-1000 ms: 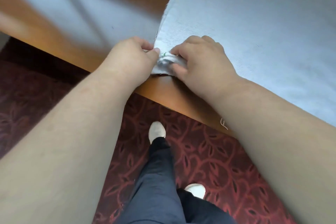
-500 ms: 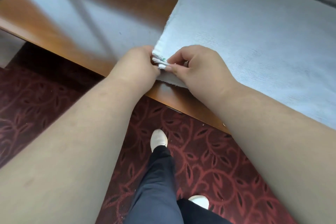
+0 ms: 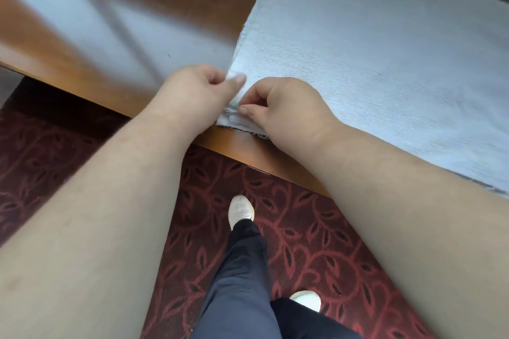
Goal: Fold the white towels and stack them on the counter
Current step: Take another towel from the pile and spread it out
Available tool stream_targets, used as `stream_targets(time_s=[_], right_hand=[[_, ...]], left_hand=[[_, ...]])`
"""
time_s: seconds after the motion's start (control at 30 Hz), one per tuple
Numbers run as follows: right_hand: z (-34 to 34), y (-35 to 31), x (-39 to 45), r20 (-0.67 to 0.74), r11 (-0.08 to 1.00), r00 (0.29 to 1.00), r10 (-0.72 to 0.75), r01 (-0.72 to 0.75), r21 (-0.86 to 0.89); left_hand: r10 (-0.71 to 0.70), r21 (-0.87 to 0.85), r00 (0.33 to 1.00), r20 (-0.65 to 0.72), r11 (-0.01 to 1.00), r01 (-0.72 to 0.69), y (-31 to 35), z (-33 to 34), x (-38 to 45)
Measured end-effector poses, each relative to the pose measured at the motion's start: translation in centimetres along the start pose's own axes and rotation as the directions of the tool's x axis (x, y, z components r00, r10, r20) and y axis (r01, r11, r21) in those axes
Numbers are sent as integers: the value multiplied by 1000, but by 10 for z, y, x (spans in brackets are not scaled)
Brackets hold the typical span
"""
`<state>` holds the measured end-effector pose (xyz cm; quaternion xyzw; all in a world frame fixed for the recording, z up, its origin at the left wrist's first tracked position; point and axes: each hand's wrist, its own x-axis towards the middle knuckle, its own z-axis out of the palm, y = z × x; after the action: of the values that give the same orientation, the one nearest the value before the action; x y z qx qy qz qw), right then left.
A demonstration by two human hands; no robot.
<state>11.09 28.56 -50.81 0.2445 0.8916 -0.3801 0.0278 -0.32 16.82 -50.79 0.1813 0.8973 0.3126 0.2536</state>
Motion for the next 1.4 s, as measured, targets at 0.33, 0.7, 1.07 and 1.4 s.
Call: stream_targets(time_s=[0.33,0.7,1.07,1.4], right_hand=[[-35,65,-108,-483,990,873,-62,-9,-144],[-64,144,-149,-463,952,880,104,-223,-211],[-88,153,-170,-378,978,916,131,-181,-99],[-96,178,-185,-498,954,858,123,-240,-179]], left_hand=[[662,304,717,220,652,-695,55,73,-64],[800,533,534,274,336,-777,59,108,-60],[692,402,668,274,548,-733,59,96,-57],[804,434,575,153,468,-770,61,111,-63]])
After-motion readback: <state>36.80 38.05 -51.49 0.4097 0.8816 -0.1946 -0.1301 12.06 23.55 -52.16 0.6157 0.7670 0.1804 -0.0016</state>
